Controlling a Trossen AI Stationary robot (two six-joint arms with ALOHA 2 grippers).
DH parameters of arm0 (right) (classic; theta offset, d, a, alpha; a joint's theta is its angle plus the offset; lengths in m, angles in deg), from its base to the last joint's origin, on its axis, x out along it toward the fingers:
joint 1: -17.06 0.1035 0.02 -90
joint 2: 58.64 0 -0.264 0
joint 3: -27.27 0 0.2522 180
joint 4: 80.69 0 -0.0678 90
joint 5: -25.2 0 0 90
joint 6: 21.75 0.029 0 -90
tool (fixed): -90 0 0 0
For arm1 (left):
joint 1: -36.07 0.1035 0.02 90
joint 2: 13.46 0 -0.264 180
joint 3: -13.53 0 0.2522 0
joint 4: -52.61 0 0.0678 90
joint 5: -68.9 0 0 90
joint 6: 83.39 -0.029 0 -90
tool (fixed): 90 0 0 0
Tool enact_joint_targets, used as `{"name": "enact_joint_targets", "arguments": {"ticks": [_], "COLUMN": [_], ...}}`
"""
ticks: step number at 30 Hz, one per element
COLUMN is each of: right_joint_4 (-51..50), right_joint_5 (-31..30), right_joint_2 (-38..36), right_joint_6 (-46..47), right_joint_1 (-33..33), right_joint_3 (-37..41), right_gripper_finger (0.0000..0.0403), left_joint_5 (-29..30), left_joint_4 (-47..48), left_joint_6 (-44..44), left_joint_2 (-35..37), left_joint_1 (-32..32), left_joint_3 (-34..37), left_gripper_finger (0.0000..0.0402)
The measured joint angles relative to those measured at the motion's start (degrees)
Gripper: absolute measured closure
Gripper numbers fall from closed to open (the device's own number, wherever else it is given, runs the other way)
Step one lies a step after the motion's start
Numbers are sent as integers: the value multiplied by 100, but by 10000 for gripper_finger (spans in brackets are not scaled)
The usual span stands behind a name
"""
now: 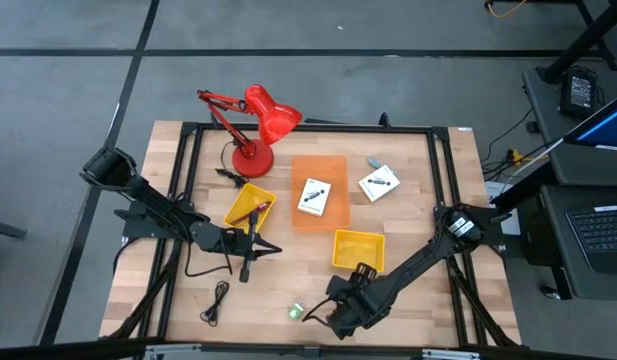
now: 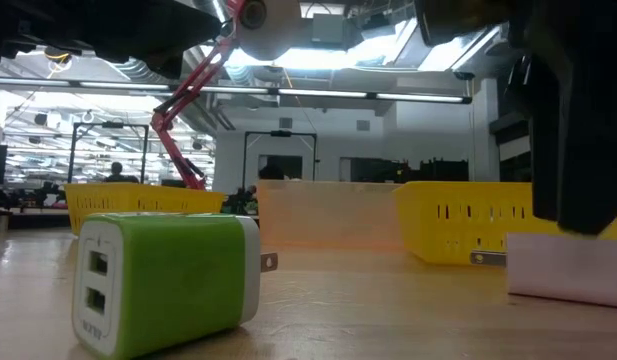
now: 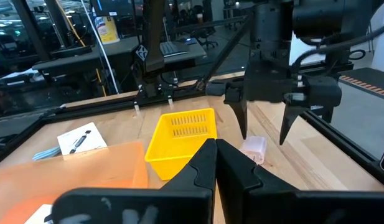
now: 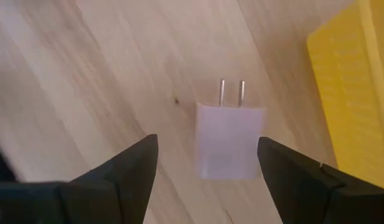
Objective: Pick and place items into bin
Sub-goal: Put the pink charger adapter into the right yellow bin
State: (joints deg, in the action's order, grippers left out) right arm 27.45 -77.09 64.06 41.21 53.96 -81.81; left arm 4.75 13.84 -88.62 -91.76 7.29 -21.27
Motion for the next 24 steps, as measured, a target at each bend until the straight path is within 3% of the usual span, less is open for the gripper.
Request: {"name": "enact_joint_targets", "arguments": {"ticks": [24], "right_joint_4": [58], "right_joint_5": [150], "right_joint_2": [273], "right_joint_6": [-30], "right_joint_1": [-194], "right_joint_3": [10], "right_gripper_finger": [139], "left_joint_5": [0], "left_joint_4": [0], "left_joint_6": [-2], "left_joint_2": [0], "left_joint_1": [1], "left_joint_3": [-13], "left_gripper_finger": [398]}}
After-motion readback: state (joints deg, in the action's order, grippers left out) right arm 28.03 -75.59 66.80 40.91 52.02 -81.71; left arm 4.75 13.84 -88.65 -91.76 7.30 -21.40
